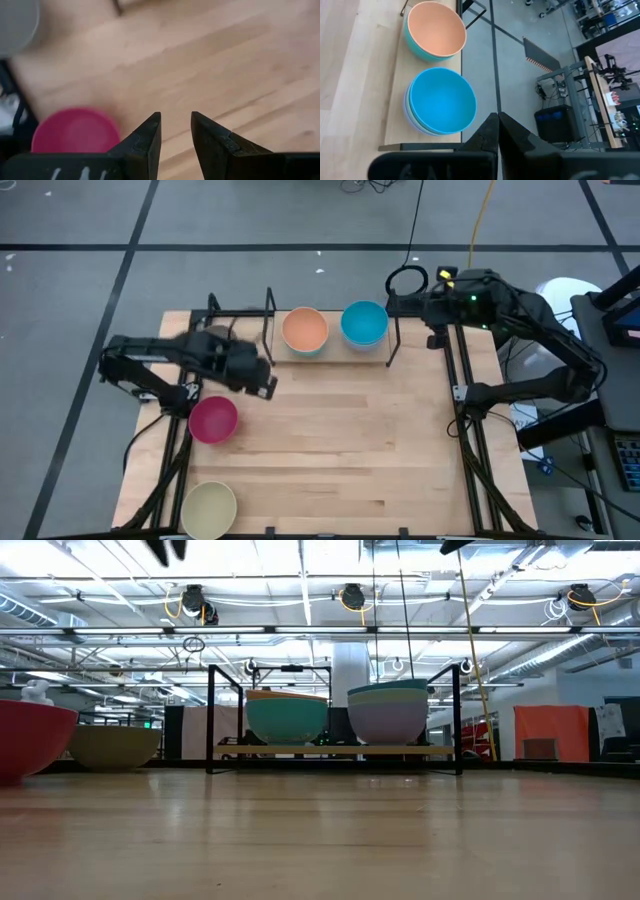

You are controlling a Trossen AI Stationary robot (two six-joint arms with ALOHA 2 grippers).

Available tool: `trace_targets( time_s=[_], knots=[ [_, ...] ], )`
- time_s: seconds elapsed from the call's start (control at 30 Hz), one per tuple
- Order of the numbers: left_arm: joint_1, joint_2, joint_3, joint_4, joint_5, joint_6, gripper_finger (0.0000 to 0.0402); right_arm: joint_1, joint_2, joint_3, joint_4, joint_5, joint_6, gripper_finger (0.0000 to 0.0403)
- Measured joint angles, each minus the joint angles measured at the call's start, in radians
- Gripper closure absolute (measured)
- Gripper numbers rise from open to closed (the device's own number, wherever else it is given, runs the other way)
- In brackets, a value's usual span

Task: Place and stack bowls onto a shelf
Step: Stack the red bowl on top of the orange bowl on the shelf

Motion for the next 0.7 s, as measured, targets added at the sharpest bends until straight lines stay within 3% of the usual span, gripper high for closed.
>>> trace_targets(
  time_s=[0.17,0.37,0.7],
  knots=[
    [-0.086,0.001,-0.152,-0.003,0.024,-0.18,0.0303,0.0,-0.017,0.0,0.0,0.0,0.0,0.0403],
    [-0.11,0.001,-0.29,0.0,0.106,-0.421,0.0316,0.0,-0.019,0.0,0.0,0.0,0.0,0.0403],
    [-0.114,0.0,-0.446,0.101,0.159,-0.487,0.0316,0.0,-0.019,0.0,0.0,0.0,0.0,0.0403]
  ],
)
